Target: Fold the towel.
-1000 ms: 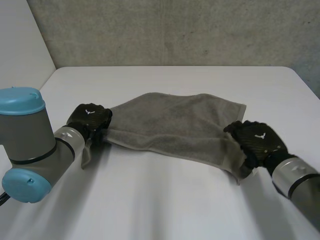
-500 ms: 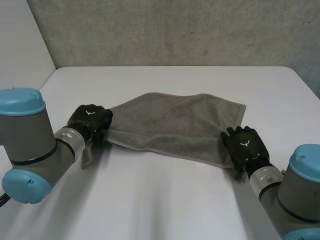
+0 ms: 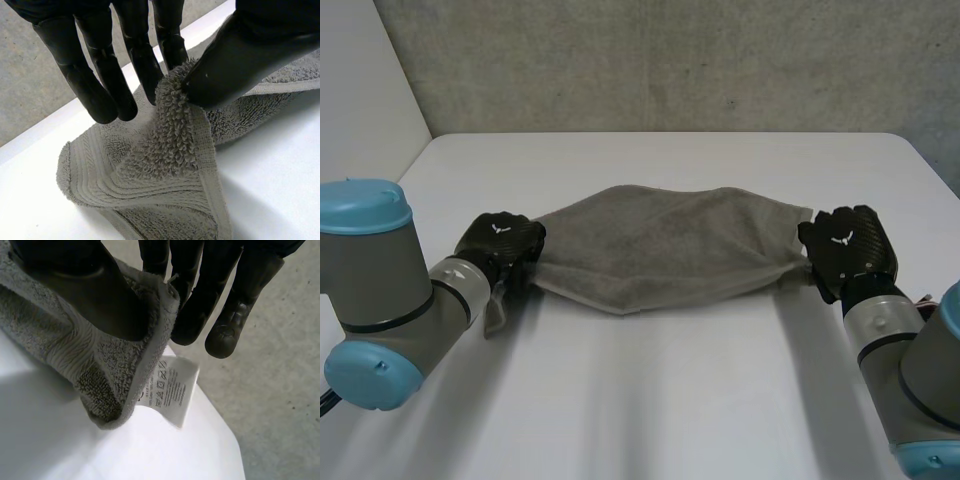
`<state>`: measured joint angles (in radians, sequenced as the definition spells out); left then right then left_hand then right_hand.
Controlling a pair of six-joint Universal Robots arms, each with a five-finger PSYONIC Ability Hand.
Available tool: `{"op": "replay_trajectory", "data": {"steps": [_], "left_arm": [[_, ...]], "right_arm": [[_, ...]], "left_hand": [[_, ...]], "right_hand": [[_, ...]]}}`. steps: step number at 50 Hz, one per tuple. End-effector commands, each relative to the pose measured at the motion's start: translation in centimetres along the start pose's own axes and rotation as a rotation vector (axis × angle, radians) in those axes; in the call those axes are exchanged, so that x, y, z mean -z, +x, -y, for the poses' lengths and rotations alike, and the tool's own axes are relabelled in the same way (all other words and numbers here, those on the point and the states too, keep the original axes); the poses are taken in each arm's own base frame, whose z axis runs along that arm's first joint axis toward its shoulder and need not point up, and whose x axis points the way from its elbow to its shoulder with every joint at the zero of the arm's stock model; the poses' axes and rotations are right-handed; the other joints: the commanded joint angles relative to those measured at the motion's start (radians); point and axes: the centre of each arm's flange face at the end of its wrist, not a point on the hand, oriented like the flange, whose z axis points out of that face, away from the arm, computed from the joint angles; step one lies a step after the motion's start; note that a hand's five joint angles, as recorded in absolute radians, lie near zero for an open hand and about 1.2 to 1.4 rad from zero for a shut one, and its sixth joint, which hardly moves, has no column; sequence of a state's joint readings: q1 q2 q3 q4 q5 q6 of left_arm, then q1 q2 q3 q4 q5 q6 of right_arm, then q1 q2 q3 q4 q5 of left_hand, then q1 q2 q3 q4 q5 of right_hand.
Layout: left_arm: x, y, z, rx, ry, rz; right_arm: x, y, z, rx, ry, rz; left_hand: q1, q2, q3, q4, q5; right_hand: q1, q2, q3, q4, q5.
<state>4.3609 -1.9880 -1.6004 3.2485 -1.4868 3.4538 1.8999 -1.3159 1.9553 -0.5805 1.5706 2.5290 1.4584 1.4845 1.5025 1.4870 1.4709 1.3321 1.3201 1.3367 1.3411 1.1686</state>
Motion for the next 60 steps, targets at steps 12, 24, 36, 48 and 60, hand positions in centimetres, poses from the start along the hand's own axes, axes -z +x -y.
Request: {"op": "replay_trajectory", "data": {"steps": [12, 24, 36, 48, 60], "left_arm": [[1.8, 2.5, -1.8, -0.113, -0.051, -0.09], [1.9, 3.1, -2.7, -0.175, -0.051, -0.095], [1.9, 3.0, -3.3, -0.19, -0.054, -0.071], [0.2, 2.6, -3.4, -0.196, 0.021, -0.008], [-1.4, 0.9, -4.1, -0.183, 0.001, 0.071]], "right_arm": [[-0.3, 0.4, -0.5, -0.007, -0.045, 0.053], [-0.9, 1.7, -1.2, -0.048, -0.083, 0.02], [-1.2, 1.9, -1.4, -0.078, -0.108, 0.026], [-1.6, 2.6, -1.6, -0.079, -0.114, 0.003], [-2.3, 4.5, -1.9, -0.08, -0.118, -0.053]], "left_hand": [[-1.018, -1.044, -1.062, -1.047, -1.205], [-1.066, -1.092, -1.11, -1.094, -1.253], [-1.075, -1.101, -1.119, -1.103, -1.262], [-1.036, -1.063, -1.081, -1.065, -1.223], [-0.863, -0.889, -0.907, -0.892, -1.05]], "right_hand": [[0.064, 0.076, 0.06, 0.055, 0.053], [0.064, 0.076, 0.06, 0.055, 0.053], [0.064, 0.076, 0.06, 0.055, 0.053], [0.064, 0.076, 0.06, 0.055, 0.053], [0.064, 0.076, 0.06, 0.055, 0.053]]}}
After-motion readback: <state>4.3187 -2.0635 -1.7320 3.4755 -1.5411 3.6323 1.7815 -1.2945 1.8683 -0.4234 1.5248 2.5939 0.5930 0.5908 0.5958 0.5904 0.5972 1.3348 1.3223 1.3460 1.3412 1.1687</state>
